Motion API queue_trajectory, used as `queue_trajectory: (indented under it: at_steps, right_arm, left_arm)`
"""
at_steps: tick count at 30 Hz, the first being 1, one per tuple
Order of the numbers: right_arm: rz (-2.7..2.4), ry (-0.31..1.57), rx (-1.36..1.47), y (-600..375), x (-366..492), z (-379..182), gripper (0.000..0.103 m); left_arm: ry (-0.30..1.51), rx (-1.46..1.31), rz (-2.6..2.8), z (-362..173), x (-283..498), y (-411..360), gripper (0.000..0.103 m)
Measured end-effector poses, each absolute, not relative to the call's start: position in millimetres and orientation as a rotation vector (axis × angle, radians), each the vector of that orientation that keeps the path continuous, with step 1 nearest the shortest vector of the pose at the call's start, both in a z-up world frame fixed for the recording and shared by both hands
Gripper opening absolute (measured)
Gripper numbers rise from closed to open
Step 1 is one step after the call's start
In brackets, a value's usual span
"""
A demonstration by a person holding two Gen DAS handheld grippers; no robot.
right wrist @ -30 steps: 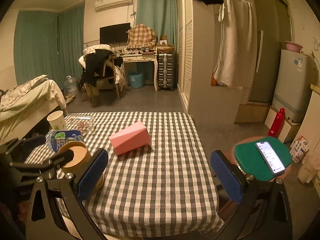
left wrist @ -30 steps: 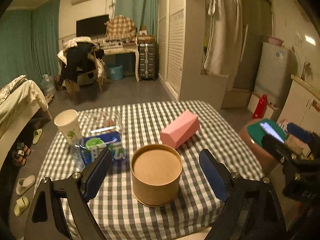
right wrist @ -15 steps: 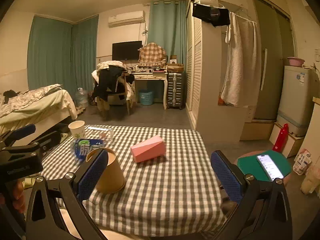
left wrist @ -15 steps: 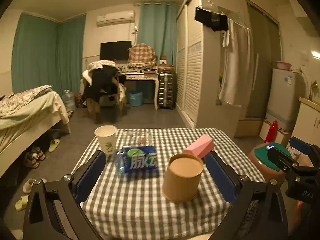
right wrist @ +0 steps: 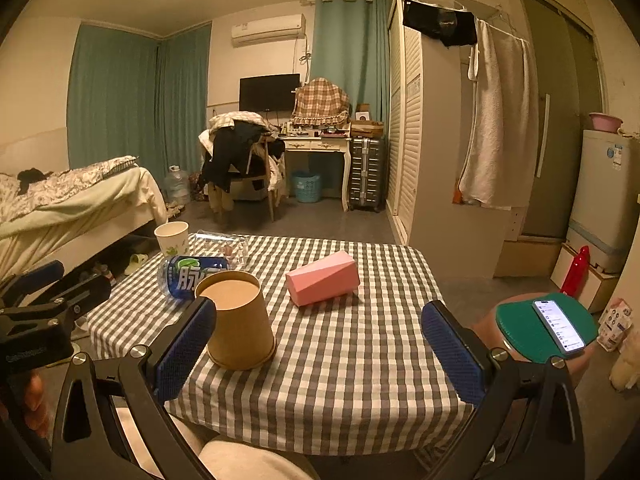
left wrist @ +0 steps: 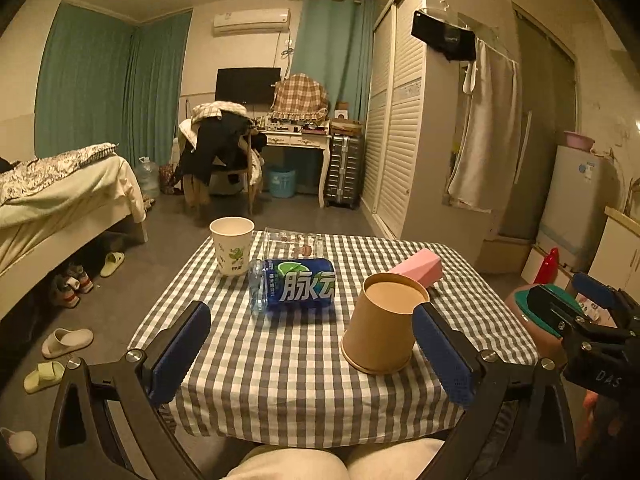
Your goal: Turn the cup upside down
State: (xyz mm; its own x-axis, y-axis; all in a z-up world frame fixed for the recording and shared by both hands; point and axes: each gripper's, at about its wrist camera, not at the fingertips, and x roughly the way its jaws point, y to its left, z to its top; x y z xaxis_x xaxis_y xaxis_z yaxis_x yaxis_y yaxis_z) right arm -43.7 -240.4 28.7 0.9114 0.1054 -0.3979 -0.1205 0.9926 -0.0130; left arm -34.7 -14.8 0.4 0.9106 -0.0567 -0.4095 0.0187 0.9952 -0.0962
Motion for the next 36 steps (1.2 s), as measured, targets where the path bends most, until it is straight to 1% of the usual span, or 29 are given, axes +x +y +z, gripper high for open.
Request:
queue_trajectory:
  at_steps: [36]
  right_arm:
    - [0.127,0.415,-0.058,-231.3,-41.1,23.9,0.103]
  left_arm:
    - [0.428,-0.080,-0.009,-5.8,-32.9,-10.6,0.103]
